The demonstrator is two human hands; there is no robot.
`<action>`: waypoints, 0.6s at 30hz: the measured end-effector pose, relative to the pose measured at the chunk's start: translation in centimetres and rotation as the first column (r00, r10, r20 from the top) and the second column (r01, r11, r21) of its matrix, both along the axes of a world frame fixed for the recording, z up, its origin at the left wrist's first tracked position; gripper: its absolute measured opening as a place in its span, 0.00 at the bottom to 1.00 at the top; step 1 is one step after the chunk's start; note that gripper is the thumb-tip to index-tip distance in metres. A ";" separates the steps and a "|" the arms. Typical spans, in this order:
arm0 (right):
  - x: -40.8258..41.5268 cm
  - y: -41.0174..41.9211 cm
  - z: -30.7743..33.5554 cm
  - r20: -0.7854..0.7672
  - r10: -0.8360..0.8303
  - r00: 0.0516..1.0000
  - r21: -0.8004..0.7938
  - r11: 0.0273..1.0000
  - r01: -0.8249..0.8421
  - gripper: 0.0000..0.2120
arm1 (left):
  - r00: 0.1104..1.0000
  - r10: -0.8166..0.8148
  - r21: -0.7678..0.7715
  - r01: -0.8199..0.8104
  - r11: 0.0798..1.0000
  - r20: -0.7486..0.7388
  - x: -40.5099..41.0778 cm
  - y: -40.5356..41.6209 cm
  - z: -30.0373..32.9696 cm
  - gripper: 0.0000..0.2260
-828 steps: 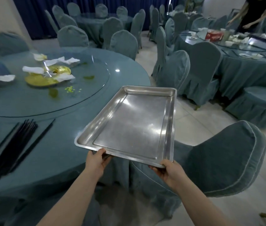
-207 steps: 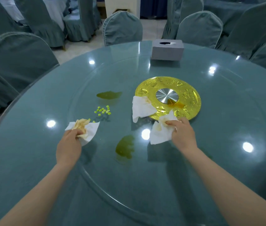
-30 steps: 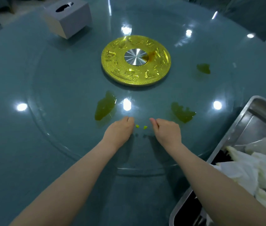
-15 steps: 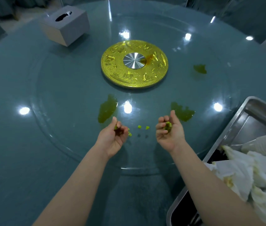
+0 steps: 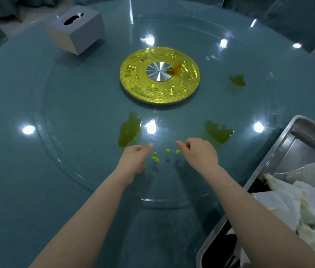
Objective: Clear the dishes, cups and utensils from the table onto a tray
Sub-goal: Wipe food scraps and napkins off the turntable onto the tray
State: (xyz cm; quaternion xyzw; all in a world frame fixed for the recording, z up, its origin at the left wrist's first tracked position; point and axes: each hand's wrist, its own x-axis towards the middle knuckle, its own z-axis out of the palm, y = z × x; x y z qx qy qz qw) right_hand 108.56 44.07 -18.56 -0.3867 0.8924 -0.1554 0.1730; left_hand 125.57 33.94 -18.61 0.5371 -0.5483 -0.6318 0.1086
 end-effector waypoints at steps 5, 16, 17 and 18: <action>0.9 -0.6 -1.2 -0.198 0.187 0.962 0.229 0.963 -0.140 0.24 | 0.750 -0.203 -0.448 0.564 0.693 0.630 -1.2 1.2 -0.3 0.23; 0.4 0.6 -1.7 0.171 -0.072 0.983 -0.040 0.996 0.080 0.12 | 0.459 -0.136 -0.424 0.877 0.226 0.878 -2.0 1.4 -1.1 0.16; 0.2 0.8 -1.5 0.413 -0.151 0.898 -0.153 0.961 0.232 0.11 | 0.508 -0.184 -0.438 0.840 0.319 0.841 -1.9 1.1 -1.4 0.13; 0.3 1.0 -1.1 0.654 -0.195 0.731 -0.214 0.879 0.426 0.11 | 0.631 -0.248 -0.479 0.742 0.469 0.735 -1.8 0.5 -1.9 0.11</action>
